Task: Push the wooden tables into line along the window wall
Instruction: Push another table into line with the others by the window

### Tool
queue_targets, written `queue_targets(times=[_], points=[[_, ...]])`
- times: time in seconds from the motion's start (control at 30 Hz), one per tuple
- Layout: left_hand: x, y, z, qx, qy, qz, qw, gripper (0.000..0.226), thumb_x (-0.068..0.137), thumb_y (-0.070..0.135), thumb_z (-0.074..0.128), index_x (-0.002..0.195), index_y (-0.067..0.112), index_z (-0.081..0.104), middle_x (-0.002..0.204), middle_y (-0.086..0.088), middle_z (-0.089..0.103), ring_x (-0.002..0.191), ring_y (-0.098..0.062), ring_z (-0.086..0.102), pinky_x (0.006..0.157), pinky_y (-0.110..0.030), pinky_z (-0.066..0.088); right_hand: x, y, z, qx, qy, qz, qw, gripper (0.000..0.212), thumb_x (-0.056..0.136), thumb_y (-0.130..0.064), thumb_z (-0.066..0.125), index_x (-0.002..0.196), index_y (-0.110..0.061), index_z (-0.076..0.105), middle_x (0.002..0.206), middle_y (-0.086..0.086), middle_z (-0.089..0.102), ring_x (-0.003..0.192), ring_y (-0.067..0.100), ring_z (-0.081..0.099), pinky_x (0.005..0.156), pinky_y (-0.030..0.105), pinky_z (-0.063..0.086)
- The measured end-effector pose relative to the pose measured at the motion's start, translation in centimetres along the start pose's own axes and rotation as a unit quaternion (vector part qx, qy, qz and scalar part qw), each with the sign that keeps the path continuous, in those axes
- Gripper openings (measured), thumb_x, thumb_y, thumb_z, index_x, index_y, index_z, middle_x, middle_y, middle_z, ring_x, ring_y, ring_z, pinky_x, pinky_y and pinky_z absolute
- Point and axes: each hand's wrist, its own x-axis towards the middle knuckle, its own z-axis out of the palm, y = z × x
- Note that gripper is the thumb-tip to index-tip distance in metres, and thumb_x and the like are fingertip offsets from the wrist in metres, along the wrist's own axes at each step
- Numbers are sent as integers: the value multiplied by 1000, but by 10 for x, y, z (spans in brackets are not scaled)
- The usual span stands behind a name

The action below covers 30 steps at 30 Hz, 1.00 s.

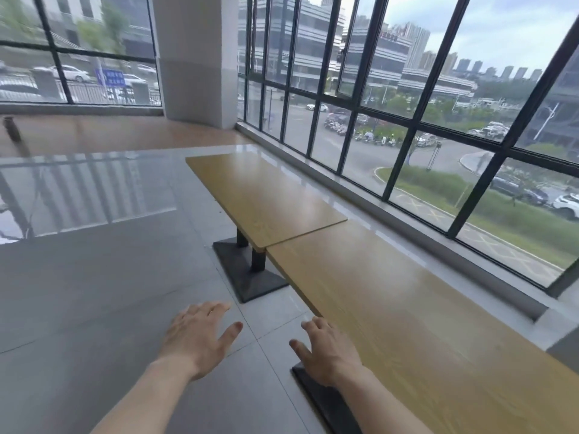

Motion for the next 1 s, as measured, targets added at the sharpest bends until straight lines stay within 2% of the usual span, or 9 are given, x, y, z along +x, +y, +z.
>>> queue_targets(times=[0.33,0.63,0.8,1.0], points=[[205,-73,-39,27,-15,-18,999,67,99,69,25,158,38,28,167,12,28,155,-17,23,126,-38,13,229,-47,-21,23,-15,-11,1000,64,105,-57,37,156,-19,36,158,4,40,146,25,37,120,41,33],[364,-129,-72,25,-19,3,999,63,102,64,29,158,37,28,166,11,30,153,-16,25,124,-38,17,389,-89,-39,27,-1,16,1000,64,105,-56,37,157,-20,34,155,3,42,145,25,36,118,40,33],[472,-177,-74,16,-42,48,998,64,101,65,27,159,37,26,166,11,28,154,-16,22,125,-39,13,475,-117,-32,37,6,77,996,58,104,-57,38,150,-22,40,147,3,46,140,26,41,114,39,36],[599,-222,-87,4,-63,150,987,66,100,66,26,160,38,23,169,13,21,156,-14,15,126,-38,9,555,-159,-26,85,54,187,977,64,105,-56,35,158,-20,29,167,8,25,156,26,19,126,40,21]])
